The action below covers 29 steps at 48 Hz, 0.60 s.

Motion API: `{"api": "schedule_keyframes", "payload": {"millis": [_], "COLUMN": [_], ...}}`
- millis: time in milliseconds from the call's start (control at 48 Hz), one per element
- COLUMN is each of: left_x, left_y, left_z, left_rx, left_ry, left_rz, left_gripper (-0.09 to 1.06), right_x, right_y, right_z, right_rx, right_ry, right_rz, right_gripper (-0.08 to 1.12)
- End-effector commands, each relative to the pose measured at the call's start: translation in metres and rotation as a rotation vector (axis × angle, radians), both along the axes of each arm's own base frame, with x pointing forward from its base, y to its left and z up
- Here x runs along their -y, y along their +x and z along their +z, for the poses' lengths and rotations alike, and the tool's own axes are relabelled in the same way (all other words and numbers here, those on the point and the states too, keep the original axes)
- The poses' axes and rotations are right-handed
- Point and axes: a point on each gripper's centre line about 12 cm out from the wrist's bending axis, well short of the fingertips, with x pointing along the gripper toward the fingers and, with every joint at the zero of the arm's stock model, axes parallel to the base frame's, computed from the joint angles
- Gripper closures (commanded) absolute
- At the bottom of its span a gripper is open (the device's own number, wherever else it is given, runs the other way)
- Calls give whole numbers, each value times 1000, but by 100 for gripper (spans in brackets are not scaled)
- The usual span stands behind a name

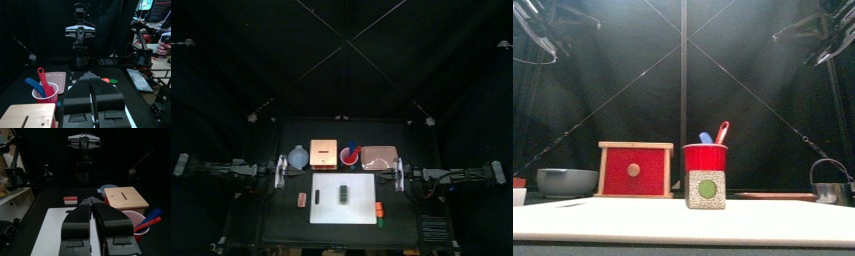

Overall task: Cut the sushi into 4 pieces with the knife
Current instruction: Pick up the knife at its handle with right hand

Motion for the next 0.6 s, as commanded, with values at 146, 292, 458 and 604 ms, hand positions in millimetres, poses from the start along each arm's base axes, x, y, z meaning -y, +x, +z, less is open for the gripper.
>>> {"api": "schedule_keyframes", "payload": {"millis": [146,292,458,604], "left_x": [-5,-8,-25,-44], "left_y": [11,22,41,48], "left_z": [15,13,7,-1], "left_rx": [144,151,105,73], "left_ry": [-45,-79,-146,-164], "left_rz": [25,45,130,212], "left_gripper": [98,98,97,96], "right_x": [12,34,55,93], "right_y": [9,17,35,47], "right_z": [4,9,26,43], "right_rx": [-1,-27,-180,-325], "right_ry": [189,361,466,522], "right_rz": [-63,-172,-242,-358], "right_gripper": [100,98,97,87]}}
